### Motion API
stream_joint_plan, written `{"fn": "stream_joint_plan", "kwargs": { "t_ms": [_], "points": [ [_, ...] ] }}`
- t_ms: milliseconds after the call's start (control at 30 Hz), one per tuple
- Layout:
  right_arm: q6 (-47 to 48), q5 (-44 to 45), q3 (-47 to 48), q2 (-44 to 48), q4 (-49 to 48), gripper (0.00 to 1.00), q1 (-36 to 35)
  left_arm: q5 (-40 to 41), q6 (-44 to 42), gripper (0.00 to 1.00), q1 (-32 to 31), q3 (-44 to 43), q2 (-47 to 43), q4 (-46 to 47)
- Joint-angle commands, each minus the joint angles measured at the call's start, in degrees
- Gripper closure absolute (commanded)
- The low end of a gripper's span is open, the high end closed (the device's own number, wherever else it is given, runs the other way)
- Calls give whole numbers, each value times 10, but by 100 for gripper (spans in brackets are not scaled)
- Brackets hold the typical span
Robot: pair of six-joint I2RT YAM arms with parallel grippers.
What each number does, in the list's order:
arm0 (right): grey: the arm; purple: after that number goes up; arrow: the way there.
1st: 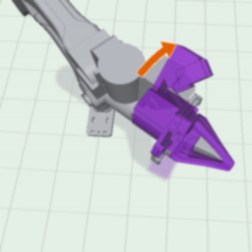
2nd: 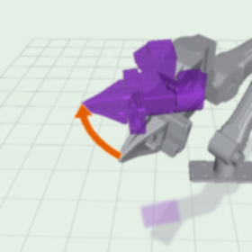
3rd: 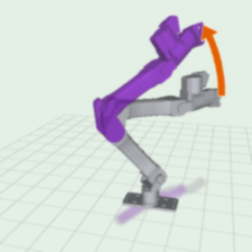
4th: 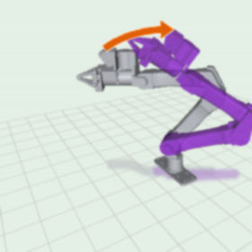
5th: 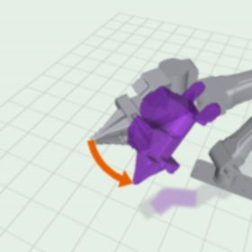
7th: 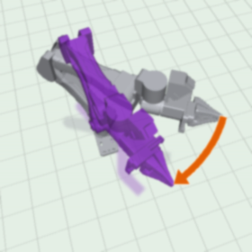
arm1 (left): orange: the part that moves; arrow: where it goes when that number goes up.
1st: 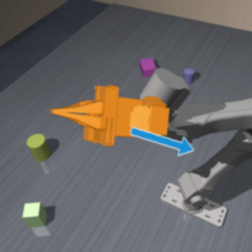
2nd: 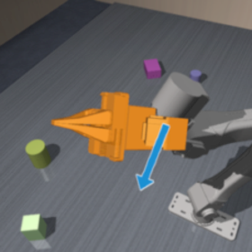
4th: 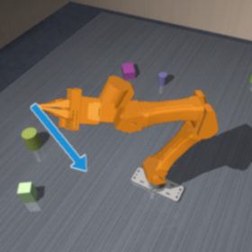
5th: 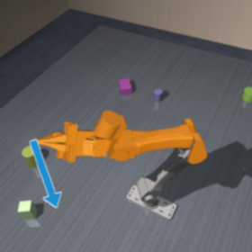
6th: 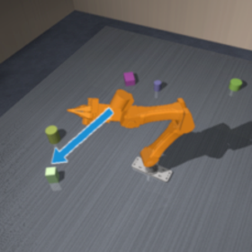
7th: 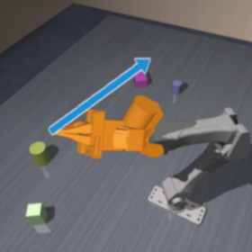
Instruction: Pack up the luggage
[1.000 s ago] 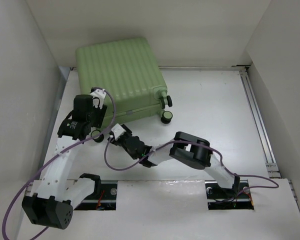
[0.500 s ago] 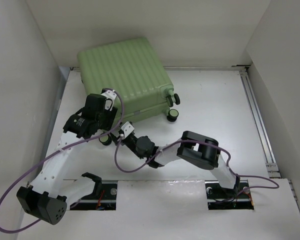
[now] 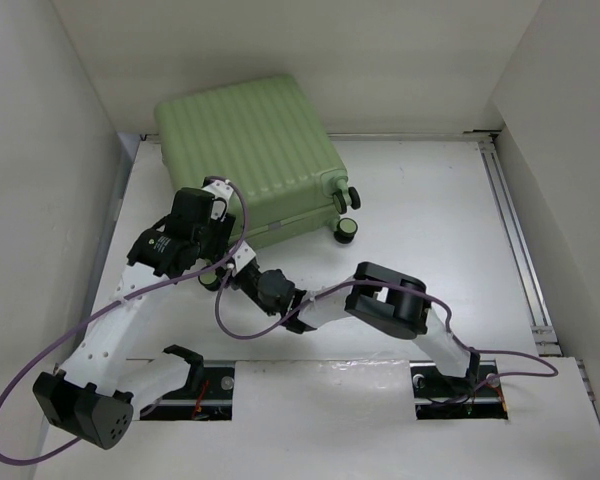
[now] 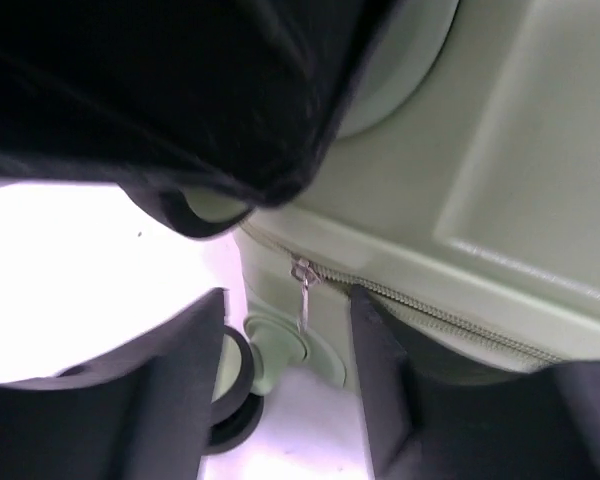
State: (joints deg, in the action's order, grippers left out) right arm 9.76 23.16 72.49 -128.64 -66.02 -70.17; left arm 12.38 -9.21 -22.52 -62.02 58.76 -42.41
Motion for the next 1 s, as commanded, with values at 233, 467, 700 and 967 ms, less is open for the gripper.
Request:
{"fn": "stream_joint_plan", "kwargs": {
  "t_ms": [233, 467, 700, 967],
  "points": [
    [-55, 7, 48, -20, 26, 51, 7, -134, -77, 100, -44, -14, -16, 18],
    [-55, 7, 68, -31, 26, 53, 13, -134, -77, 100, -44, -3, -16, 18],
    [-55, 18, 69, -31, 37, 95, 13, -129, -77, 100, -44, 3, -22, 23],
    [-55, 18, 56, -20, 42, 100, 13, -124, -82, 100, -44, 8, -27, 23]
  ]
}}
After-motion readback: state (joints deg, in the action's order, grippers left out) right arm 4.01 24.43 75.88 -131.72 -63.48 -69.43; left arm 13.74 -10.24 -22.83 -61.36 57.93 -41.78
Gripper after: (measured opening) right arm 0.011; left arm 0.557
